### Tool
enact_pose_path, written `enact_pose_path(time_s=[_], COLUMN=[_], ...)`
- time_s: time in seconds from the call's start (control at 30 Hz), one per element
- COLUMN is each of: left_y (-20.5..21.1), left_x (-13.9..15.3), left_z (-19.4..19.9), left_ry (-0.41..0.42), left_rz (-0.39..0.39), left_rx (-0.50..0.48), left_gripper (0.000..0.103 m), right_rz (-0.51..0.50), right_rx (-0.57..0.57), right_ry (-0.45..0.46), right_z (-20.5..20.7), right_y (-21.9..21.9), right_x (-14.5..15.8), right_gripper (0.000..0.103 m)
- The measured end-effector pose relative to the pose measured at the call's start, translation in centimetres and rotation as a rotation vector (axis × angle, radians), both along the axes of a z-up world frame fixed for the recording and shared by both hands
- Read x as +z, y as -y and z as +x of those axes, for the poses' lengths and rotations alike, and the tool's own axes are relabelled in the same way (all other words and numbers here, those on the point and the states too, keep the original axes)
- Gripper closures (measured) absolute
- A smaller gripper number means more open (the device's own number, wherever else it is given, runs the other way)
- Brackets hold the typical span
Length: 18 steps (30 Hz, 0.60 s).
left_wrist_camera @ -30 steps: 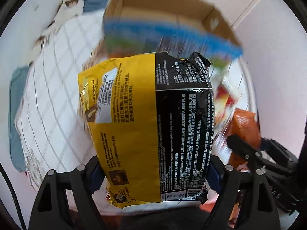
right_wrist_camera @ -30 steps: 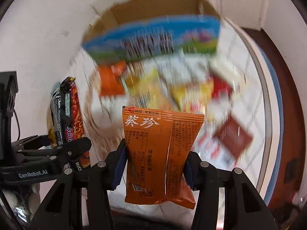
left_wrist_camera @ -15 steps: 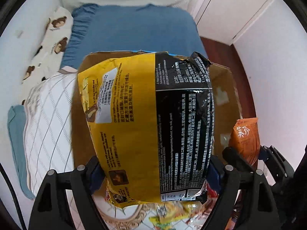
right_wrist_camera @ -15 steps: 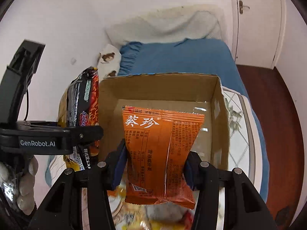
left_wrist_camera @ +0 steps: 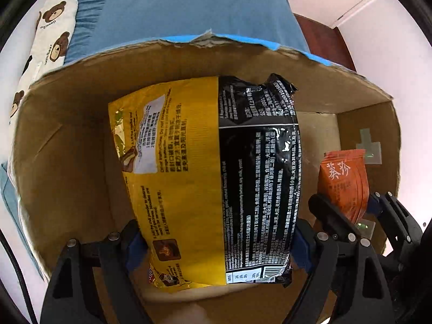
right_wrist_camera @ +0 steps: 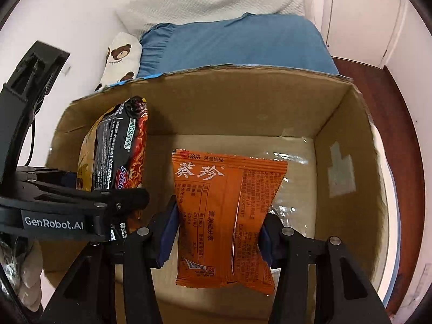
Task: Organize snacks
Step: 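Open both tools to drop the packets into the box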
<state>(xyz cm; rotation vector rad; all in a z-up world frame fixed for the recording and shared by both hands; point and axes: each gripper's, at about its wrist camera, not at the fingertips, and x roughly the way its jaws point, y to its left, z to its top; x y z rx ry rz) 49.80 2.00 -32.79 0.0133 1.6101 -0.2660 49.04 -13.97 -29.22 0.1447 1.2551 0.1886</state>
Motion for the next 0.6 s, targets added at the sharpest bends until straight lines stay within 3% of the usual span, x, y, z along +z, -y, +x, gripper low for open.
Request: enact_pose_path(time_s=[0.17,0.23,0.27,0.3,0.6], left_y=[0.5,0.4,0.4,0.1,-1.3], left_x=[0.1,0.5,0.7,0.8,4.4], left_z=[-0.9,-1.1,-1.4,-1.6,-4.8], left_ry=[0.015,0.028,0.03,0.032,0.142], left_rz=[-0.011,-0.001,-0.009,-0.014,-0.021], left_rx=[0.027,0.033,0.036,0.036,0.092], left_gripper=[0.014,0.014,0.014,0.014,0.014], right_rz=[0.001,0.004,0.007,0.009,-0.035], right_rx=[0.004,-0.005,-0.01,-0.014,-0.034], right_ry=[-0.007,-0.024,-0.041,-0.051,-0.068], right_z=[1.6,1.9,2.0,2.1,1.0], right_y=[-0.9,-0.8,-0.7,-0.6,0.0], right_x=[-2.1,-2.6,-2.8,-3.1,-1.2], right_gripper=[0.046,0.032,0.011,0.004,0.004])
